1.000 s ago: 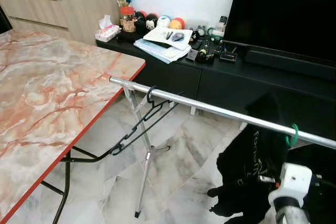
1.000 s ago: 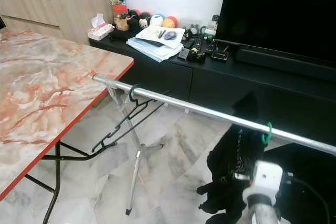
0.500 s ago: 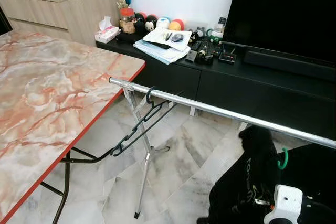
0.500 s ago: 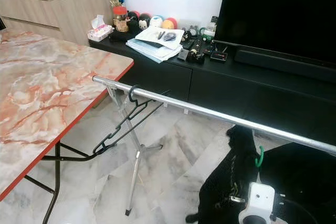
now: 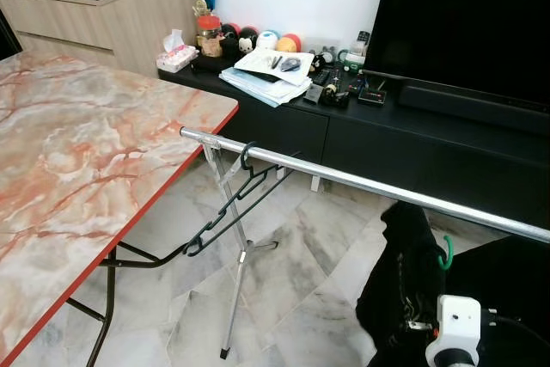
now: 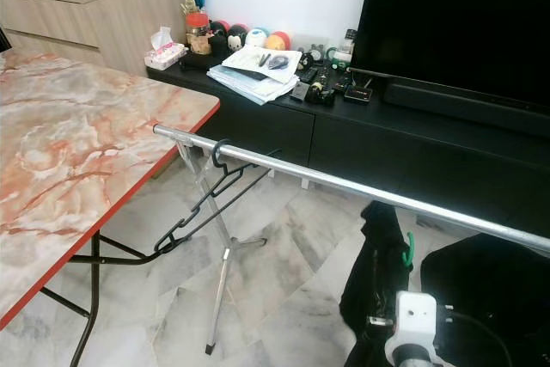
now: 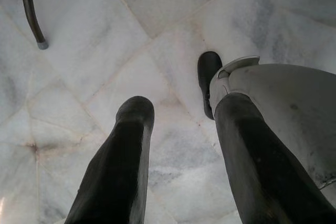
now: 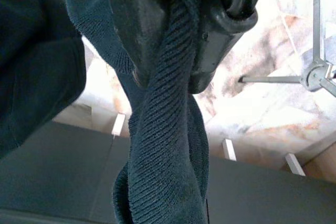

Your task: Hang hanger

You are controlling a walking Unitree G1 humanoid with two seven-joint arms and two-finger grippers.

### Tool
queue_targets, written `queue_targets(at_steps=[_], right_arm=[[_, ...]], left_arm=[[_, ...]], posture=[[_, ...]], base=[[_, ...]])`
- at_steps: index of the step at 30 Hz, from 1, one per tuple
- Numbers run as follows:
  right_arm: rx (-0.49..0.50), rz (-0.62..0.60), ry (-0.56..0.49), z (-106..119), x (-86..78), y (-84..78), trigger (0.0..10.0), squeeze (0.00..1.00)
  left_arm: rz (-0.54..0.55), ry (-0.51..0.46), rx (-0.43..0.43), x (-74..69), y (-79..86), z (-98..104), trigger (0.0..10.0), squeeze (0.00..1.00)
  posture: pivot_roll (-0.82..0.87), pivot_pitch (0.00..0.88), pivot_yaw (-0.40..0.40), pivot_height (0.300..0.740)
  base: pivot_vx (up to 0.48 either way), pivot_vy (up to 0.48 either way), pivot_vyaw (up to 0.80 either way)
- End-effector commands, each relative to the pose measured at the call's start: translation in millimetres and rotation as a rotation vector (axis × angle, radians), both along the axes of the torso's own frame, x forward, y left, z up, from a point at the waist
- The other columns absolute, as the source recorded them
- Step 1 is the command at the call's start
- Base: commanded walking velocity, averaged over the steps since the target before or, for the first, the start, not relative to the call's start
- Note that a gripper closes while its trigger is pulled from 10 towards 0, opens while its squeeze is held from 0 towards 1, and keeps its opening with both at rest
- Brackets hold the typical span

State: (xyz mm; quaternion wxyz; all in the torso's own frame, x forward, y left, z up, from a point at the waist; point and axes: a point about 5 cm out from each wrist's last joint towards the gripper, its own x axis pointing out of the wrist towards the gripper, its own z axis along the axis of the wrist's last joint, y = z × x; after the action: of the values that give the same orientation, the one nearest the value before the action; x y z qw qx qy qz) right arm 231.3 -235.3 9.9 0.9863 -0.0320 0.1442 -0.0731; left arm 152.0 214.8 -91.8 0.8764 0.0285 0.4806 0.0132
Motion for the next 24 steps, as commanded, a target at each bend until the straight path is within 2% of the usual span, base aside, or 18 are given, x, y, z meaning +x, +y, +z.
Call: queue_targets(at_steps=[1, 6, 14, 20, 24], right_arm=[[-0.013, -0.001, -0.027, 3.7, 4.2, -1.5, 10.0, 0.0], [-0.011, -0.006, -0.042, 5.0, 7.4, 0.6, 10.0, 0.0], [0.044, -0.054, -0.04, 2.0, 8.2, 0.1, 10.0, 0.0], [0.063, -0.067, -0.044, 2.4, 12.8, 1.1, 10.0, 0.0], [0.068, -0.068, -0.055, 3.9, 16.8, 3.3, 10.0, 0.0]], left_arm=[[0.012, 0.019, 0.002, -6.4, 2.3, -2.2, 10.0, 0.0], [0.007, 0.022, 0.003, -6.8, 3.8, -2.0, 10.0, 0.0], [-0.006, 0.019, 0.006, -4.2, 3.3, -1.2, 10.0, 0.0], [-0.019, 0.016, 0.011, 0.5, 3.1, 0.4, 10.0, 0.0], [-0.05, -0.058, -0.013, 16.6, -9.8, 6.0, 10.0, 0.0]], posture=[[0.1, 0.03, 0.022, 0.74], [0.08, 0.021, 0.036, 0.74], [0.08, 0.019, 0.043, 0.74], [0.06, 0.012, 0.05, 0.74], [0.05, 0.005, 0.061, 0.74]], base=[[0.0, 0.0, 0.0], [0.0, 0.0, 0.0], [0.0, 0.0, 0.0], [0.0, 0.0, -0.76], [0.0, 0.0, -0.8]])
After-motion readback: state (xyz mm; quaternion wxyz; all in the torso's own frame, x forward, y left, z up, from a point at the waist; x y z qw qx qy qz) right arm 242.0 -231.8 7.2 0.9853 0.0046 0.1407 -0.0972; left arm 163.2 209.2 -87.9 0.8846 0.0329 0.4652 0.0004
